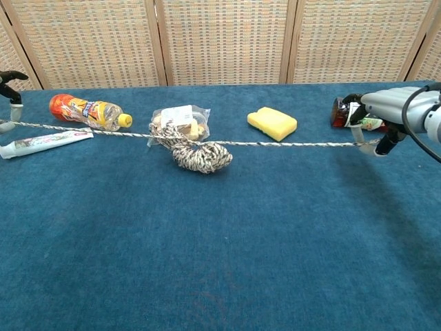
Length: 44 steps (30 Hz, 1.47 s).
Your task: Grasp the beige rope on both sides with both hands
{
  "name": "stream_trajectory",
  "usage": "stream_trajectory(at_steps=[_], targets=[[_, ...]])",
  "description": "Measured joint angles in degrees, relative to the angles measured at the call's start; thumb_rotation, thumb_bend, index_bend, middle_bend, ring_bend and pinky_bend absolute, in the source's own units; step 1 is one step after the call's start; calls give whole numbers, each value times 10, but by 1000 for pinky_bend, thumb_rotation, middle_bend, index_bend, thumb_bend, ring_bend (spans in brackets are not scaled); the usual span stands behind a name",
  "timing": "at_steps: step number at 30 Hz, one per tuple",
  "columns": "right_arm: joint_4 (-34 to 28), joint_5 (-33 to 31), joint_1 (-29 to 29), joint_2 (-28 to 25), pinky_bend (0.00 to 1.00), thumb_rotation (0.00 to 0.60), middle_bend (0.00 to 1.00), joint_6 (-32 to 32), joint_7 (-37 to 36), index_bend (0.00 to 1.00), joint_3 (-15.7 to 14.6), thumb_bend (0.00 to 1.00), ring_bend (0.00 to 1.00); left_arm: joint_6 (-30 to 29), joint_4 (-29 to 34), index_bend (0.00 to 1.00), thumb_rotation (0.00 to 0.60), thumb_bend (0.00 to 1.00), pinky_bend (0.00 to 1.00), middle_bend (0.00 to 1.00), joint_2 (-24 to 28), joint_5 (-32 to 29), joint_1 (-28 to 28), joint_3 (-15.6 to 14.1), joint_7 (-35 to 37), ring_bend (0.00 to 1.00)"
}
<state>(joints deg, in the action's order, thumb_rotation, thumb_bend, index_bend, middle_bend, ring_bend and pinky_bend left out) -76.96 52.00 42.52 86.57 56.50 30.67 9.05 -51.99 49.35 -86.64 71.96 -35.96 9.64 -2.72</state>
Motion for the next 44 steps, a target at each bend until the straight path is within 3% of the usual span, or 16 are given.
stream_trajectory(at_steps=[11, 12, 13, 14, 15, 16, 17, 18, 25, 32, 38, 44], targets=[[20, 12, -13, -10, 0, 600, 0, -3, -20, 712, -4, 566, 0, 8, -23, 819, 600, 461, 0, 0, -3, -6, 5, -3, 4, 0], [22, 12, -14, -10, 0, 600, 0, -3, -21, 668, -4, 521, 0, 9, -24, 809, 600, 461, 0, 0, -4, -6, 6, -4, 5, 0], [22, 13, -15, -10, 0, 600, 0, -3, -21, 548, -4, 394, 0, 9, -24, 732, 600, 427, 0, 0, -4, -6, 6, -4, 8, 0], [23, 13, -15, -9, 0, 600, 0, -2, -20, 435, -4, 283, 0, 9, -25, 551, 600, 330, 0, 0, -5, -6, 6, -4, 10, 0], [23, 14, -16, -8, 0, 600, 0, -1, -20, 239, -4, 120, 0, 10, -25, 308, 600, 197, 0, 0, -5, -5, 6, -4, 11, 0], [22, 15, -17, -7, 0, 600, 0, -1, -20, 94, -5, 23, 0, 10, -25, 167, 600, 107, 0, 0, -5, -5, 7, -4, 13, 0], [21, 15, -17, -7, 0, 600, 0, -1, -20, 39, -5, 2, 0, 10, -24, 31, 600, 28, 0, 0, -5, -4, 7, -5, 15, 0], [19, 14, -18, -8, 0, 600, 0, -1, -20, 3, -4, 0, 0, 9, -23, 0, 600, 1, 0, 0, -4, -4, 7, -5, 17, 0], [-18, 12, -24, -24, 0, 600, 0, 10, -27, 0, 5, 0, 0, -14, 13, 0, 600, 0, 0, 0, 18, 3, 18, 0, 55, 0], [-74, 72, -56, -70, 0, 600, 0, 60, -72, 0, 1, 0, 0, -93, 101, 0, 600, 0, 0, 0, 72, 16, 58, 5, 98, 0], [-106, 172, -114, -119, 0, 600, 0, 136, -144, 0, -29, 0, 0, -195, 210, 0, 600, 0, 0, 0, 128, 29, 131, -3, 123, 0], [-83, 296, -191, -143, 0, 600, 0, 271, -188, 0, -79, 0, 0, -298, 290, 0, 600, 0, 0, 0, 174, 53, 232, -44, 144, 0]])
